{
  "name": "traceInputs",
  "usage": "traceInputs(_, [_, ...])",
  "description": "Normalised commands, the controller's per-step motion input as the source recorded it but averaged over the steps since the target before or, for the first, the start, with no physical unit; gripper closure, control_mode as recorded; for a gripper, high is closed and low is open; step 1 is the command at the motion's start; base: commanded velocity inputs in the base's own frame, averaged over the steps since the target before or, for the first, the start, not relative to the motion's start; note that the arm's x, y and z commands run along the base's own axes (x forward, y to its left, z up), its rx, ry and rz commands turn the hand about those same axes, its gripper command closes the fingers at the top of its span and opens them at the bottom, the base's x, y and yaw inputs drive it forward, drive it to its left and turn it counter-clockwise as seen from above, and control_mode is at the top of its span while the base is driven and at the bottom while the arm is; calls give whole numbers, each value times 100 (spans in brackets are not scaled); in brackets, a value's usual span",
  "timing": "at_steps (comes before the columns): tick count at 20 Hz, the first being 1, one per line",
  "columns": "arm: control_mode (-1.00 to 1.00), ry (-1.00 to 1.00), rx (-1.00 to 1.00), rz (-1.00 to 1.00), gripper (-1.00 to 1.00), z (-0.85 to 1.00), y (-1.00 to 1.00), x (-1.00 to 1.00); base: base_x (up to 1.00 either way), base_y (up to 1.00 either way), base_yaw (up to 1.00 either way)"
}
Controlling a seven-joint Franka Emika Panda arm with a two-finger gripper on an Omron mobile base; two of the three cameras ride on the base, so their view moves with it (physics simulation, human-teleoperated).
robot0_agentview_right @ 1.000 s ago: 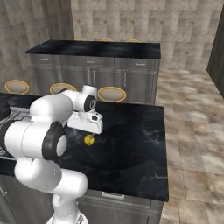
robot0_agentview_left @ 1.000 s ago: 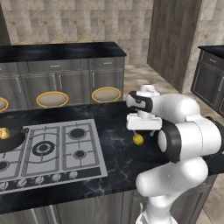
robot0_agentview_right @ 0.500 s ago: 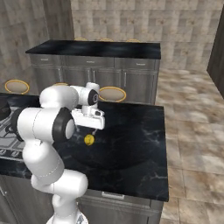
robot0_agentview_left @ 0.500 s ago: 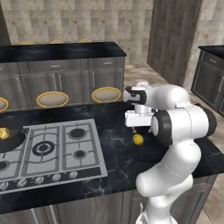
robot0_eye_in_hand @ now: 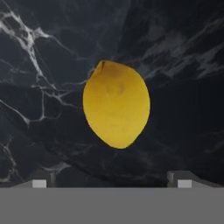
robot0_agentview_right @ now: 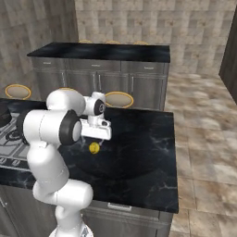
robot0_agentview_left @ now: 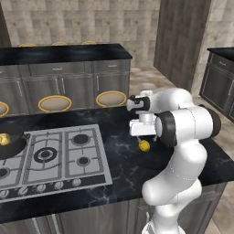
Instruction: Put the potato and lemon in the pot. Retrieve the spatula and lightly stir the vegetables in the pot.
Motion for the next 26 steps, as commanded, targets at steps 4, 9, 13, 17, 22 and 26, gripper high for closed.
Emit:
traceInputs(4, [-100,-5,0,0,-100,-27,0,36,0,0,0])
traceInputs(9, [-100,-6,0,0,-100,-14,0,44,0,0,0])
traceInputs(13, [-100,-11,0,0,-100,-13,0,2,0,0,0])
traceInputs(17, [-100,-5,5,0,-100,-18,-16,-18,0,0,0])
traceInputs(22, [-100,-25,0,1,-100,3,-5,-48,0,0,0])
traceInputs(26, [-100,-21,-4,5,-100,35,11,-11,0,0,0])
